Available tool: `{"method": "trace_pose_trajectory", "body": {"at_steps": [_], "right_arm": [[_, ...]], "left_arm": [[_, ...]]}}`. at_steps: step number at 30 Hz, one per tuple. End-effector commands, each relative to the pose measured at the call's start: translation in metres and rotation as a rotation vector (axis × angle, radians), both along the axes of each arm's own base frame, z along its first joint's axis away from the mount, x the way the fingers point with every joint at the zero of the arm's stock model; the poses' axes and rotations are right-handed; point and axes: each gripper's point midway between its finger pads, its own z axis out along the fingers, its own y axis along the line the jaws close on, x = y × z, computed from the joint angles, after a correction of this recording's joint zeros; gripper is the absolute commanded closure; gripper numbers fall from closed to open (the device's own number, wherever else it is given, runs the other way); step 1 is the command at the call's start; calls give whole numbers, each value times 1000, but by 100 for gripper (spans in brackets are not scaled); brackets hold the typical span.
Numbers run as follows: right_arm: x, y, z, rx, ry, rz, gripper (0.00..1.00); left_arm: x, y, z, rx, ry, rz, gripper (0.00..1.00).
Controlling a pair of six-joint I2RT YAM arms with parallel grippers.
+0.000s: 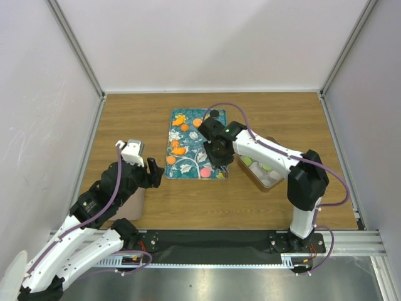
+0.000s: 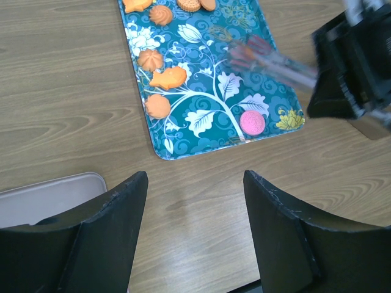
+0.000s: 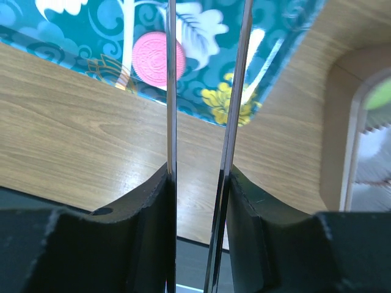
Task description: Pack the cookies
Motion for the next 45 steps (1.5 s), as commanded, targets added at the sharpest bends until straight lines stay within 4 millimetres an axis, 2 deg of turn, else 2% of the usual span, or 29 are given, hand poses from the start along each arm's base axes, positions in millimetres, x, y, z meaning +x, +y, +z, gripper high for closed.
{"method": "trace_pose_trajectory", "body": {"at_steps": [1, 3, 4, 6, 7, 8, 9, 10, 11, 12, 13, 18, 19, 24, 29, 45], "right_arm": [[10, -8, 61, 99, -113, -35, 68], [7, -18, 66, 96, -117, -56, 68], [6, -25, 78, 112, -143, -72, 68], [-2, -40, 78, 104, -137, -104, 68], [-4, -51, 91, 129, -165, -131, 68], [-8, -60, 93, 132, -168, -148, 68], [-16, -70, 85, 121, -147, -173, 68], [-20, -83, 95, 147, -169, -203, 67], [-25, -92, 96, 151, -169, -222, 68], [-35, -103, 84, 129, -141, -246, 68], [-42, -116, 92, 153, -156, -281, 68], [-76, -149, 77, 142, -115, -349, 67], [-83, -153, 68, 130, -91, -358, 67], [-103, -161, 55, 147, -41, -371, 66], [-113, -165, 41, 134, -6, -371, 66], [-104, -156, 17, 128, 24, -361, 63]], "left_arm": [[0, -5, 7, -21, -26, -24, 30], [0, -5, 6, -18, -24, -25, 30], [0, -5, 7, -20, -26, -26, 30], [0, -6, 7, -21, -25, -29, 30], [0, -6, 7, -24, -27, -32, 30], [-1, -7, 7, -23, -25, -37, 30], [-1, -8, 6, -21, -24, -39, 30], [-1, -8, 6, -22, -23, -42, 30], [0, -9, 6, -19, -21, -44, 30], [-1, -9, 6, -20, -20, -46, 30], [-1, -10, 5, -20, -18, -49, 30], [0, -12, 3, -14, -8, -59, 30], [1, -13, 2, -11, -4, -60, 30], [2, -14, -1, -1, 4, -65, 30], [2, -14, -3, 5, 11, -61, 30], [2, -14, -4, 7, 15, -59, 30]]}}
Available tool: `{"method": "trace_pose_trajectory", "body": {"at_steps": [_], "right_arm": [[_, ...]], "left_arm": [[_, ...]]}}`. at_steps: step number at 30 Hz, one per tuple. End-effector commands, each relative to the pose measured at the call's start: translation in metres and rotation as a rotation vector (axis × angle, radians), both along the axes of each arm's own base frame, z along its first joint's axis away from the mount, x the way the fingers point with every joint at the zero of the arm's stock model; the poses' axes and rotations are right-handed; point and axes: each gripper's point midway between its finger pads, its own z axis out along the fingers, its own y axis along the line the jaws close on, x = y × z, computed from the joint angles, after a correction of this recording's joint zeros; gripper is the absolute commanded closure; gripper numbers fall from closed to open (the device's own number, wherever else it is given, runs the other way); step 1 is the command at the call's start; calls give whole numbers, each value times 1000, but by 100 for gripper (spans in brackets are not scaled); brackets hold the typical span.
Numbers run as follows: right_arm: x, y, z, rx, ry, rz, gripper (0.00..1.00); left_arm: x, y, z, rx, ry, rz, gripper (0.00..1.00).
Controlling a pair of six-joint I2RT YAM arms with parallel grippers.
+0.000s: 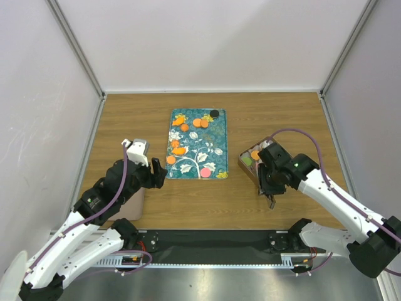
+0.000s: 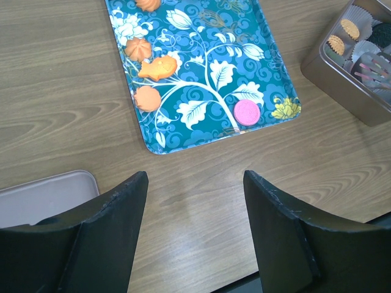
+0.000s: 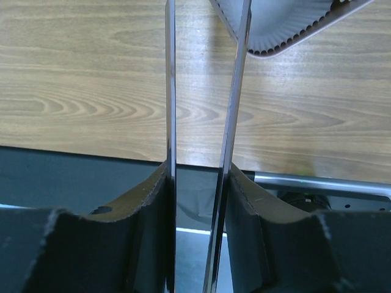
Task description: Pack the cookies
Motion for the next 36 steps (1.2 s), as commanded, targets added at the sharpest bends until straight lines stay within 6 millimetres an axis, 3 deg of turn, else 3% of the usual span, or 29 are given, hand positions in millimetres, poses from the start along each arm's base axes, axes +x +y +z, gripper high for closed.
{"method": "trace_pose_trajectory", "body": {"at_steps": [1, 36], "right_arm": [[9, 6, 0, 22, -18, -5, 62], [5, 7, -6, 24, 6, -9, 52]], "left_arm": [[2, -4, 7, -8, -30, -17, 30], [1, -3, 10, -18, -42, -19, 30]]}}
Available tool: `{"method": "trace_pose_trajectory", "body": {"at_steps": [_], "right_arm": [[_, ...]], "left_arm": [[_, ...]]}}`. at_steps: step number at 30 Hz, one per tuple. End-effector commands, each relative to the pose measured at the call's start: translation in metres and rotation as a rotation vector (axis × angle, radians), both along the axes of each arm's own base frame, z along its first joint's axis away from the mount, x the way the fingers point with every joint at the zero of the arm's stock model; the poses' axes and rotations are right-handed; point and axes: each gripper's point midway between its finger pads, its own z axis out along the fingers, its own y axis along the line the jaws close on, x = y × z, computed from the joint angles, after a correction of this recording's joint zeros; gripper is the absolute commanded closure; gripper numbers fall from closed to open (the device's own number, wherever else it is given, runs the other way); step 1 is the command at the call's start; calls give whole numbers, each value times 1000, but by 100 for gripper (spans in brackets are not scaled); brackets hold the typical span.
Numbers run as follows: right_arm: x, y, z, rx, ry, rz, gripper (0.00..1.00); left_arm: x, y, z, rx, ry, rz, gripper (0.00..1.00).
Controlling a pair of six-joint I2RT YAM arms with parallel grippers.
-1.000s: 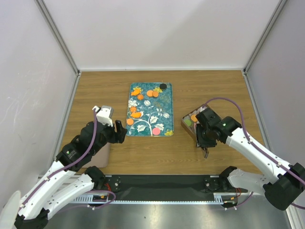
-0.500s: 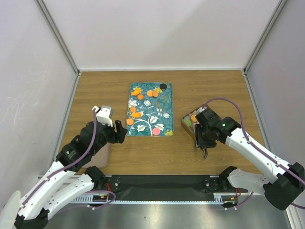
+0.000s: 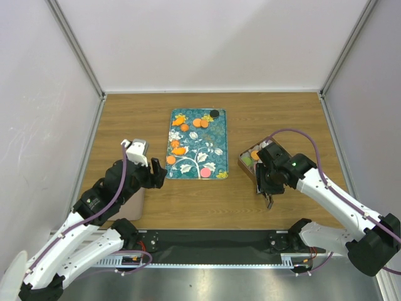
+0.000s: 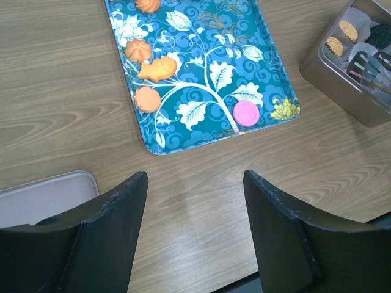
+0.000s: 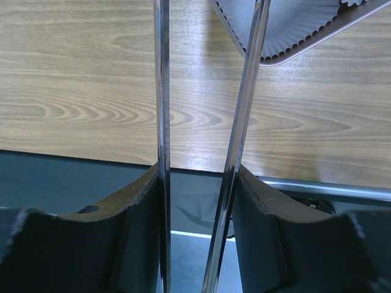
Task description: Pack the cookies
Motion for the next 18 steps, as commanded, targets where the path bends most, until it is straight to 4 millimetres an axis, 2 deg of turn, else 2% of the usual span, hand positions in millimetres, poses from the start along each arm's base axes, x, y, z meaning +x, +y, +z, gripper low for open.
{"method": "trace_pose_trajectory", "body": {"at_steps": [1, 12, 18], "right_arm": [[1, 4, 3, 21, -3, -5, 52], [5, 1, 17, 15, -33, -10, 52], [12, 0, 37, 26, -80, -21, 52]], "left_arm": [[1, -4, 9, -15, -37, -21, 30], [1, -4, 10, -18, -40, -21, 30], [1, -3, 10, -18, -42, -18, 30]]}}
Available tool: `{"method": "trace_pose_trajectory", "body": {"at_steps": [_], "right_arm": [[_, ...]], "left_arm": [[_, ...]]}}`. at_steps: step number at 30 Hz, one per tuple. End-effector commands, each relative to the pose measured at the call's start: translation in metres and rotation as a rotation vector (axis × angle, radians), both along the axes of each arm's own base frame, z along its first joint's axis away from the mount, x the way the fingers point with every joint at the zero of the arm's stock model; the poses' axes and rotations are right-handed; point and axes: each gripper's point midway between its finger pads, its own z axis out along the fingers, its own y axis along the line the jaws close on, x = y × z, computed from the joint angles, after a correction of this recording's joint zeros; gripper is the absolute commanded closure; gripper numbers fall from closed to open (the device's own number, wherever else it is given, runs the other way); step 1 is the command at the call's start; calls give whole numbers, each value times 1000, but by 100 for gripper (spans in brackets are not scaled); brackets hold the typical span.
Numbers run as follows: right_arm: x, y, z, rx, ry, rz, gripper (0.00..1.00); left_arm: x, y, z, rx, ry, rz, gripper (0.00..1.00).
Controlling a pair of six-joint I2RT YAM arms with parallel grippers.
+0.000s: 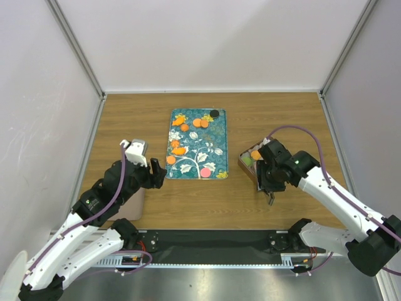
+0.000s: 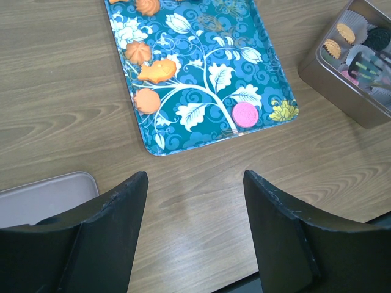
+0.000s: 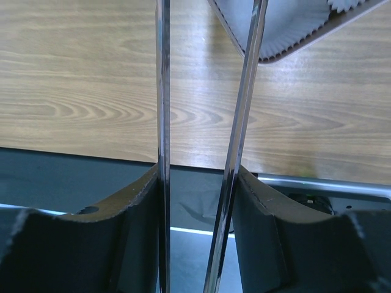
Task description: Pack the cookies
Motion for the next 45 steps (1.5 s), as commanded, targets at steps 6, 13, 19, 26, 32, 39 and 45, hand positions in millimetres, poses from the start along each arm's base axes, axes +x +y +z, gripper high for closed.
{"method": "trace_pose_trajectory", "body": {"at_steps": [6, 13, 19, 26, 32, 39, 45], "right_arm": [[35, 24, 50, 105, -145, 9, 52], [112, 111, 83, 283, -262, 106, 53], [180, 225, 122, 398, -414, 256, 53], [238, 372, 105, 594, -515, 381, 54], [248, 446, 27, 590, -536, 423, 52], [239, 480, -14, 466, -709, 453, 45], [235, 486, -39, 391, -741, 443, 43]], "left_arm": [[2, -3, 9, -12, -38, -14, 30], [0, 8, 20, -28, -66, 27, 31], [-5, 20, 49, -70, -115, 74, 31], [-21, 48, 121, -148, -232, 135, 31], [-27, 53, 132, -166, -239, 140, 31], [-28, 54, 129, -148, -228, 139, 31], [-28, 54, 123, -137, -218, 139, 31]]}}
